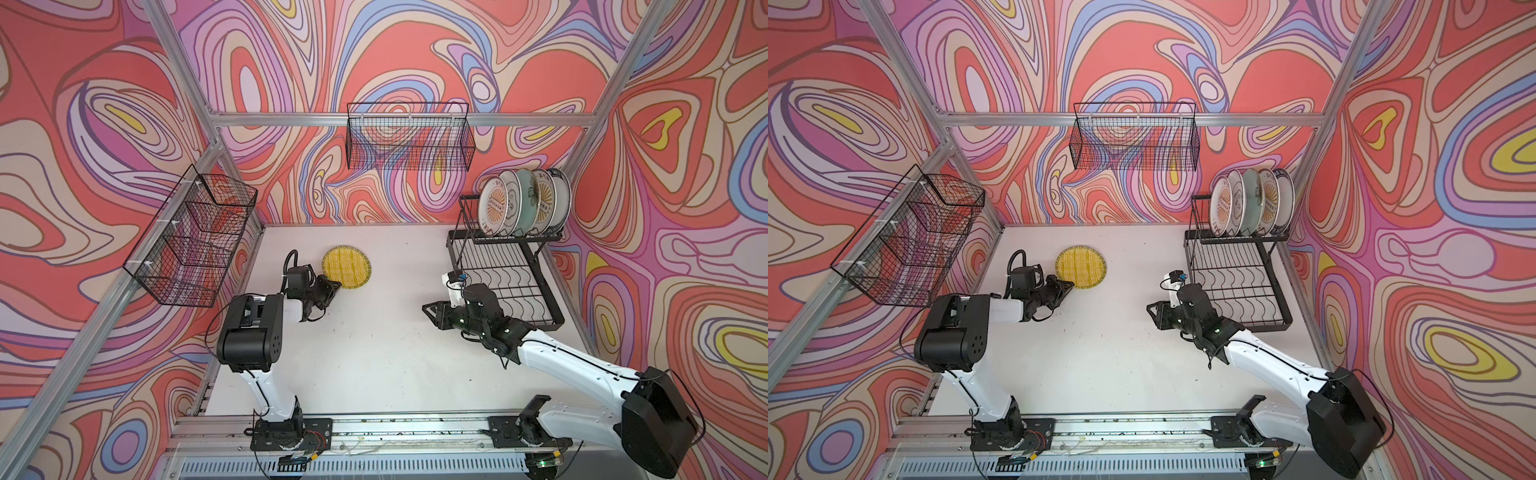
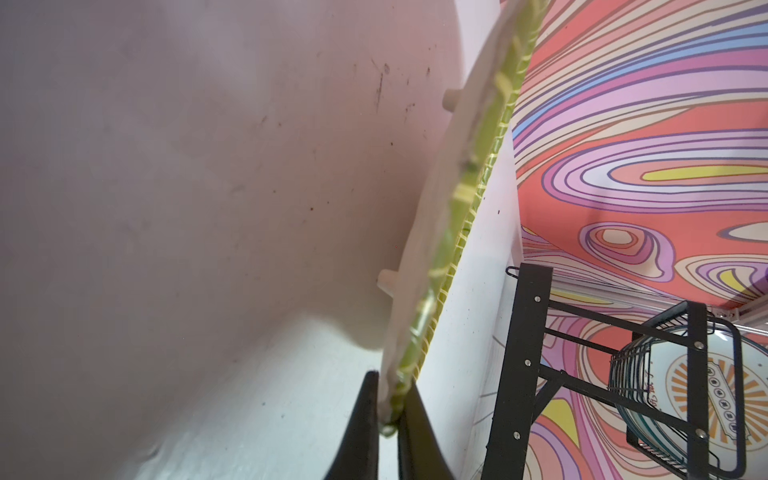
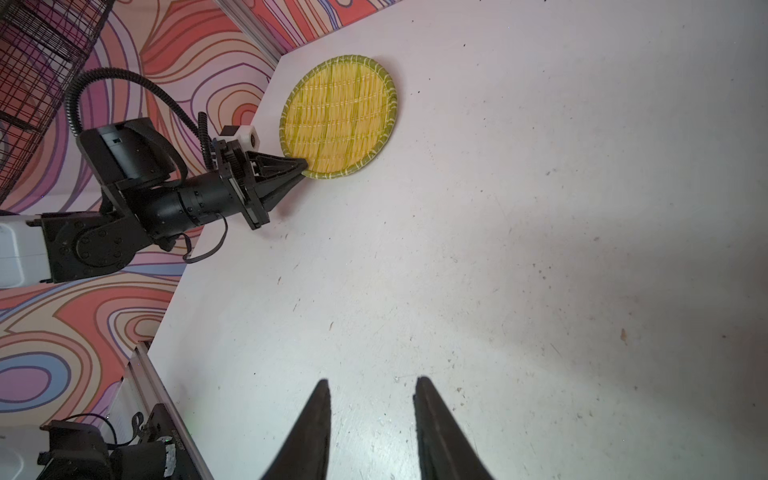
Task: Load plates into a dish rack
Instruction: Pick up the plate from the top-left of the table, then place the plate at the center of the table.
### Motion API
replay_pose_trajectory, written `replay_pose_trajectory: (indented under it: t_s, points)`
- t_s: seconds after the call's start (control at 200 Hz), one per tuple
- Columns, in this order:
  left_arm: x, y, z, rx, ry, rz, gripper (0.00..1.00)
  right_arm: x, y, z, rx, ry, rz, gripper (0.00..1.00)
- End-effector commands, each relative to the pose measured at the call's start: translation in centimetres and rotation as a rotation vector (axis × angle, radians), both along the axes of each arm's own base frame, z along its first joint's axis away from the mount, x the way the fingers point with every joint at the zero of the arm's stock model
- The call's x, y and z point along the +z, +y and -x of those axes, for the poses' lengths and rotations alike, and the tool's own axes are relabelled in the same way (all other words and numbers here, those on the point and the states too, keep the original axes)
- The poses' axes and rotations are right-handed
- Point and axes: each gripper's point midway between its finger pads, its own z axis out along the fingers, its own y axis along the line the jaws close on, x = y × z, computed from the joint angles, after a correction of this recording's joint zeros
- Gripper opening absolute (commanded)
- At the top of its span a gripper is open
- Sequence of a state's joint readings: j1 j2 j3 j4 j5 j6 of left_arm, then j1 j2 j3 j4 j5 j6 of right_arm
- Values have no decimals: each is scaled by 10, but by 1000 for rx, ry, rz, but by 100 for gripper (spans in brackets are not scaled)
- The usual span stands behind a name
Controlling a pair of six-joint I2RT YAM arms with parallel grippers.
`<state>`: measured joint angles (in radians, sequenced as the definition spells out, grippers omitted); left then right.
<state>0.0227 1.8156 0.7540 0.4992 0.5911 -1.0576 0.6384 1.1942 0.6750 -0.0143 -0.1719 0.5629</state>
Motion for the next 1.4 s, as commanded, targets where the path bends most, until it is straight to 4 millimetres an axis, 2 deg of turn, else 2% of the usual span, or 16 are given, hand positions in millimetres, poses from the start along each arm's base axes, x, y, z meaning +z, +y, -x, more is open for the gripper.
replay_pose_trajectory:
  t_s: [0.0,0.26,0.676,1.067,1.202,1.397]
  points:
    - [7,-5,3,-41,-43,16,0,13,4,-5,0,-29,-19,34]
    - [18,-18,6,-118,-85,44,0,13,4,-4,-2,-29,-19,34]
    - [33,-51,19,-271,-130,79,0,12,3,-4,-6,-27,-17,35]
    - [41,-96,56,-462,-119,16,0,11,-1,-6,-21,-33,7,35]
    - [38,-115,73,-518,-108,56,0,11,-4,-6,-30,-37,24,35]
    - [29,-128,93,-559,-81,83,0,9,-10,-5,-48,-33,56,37]
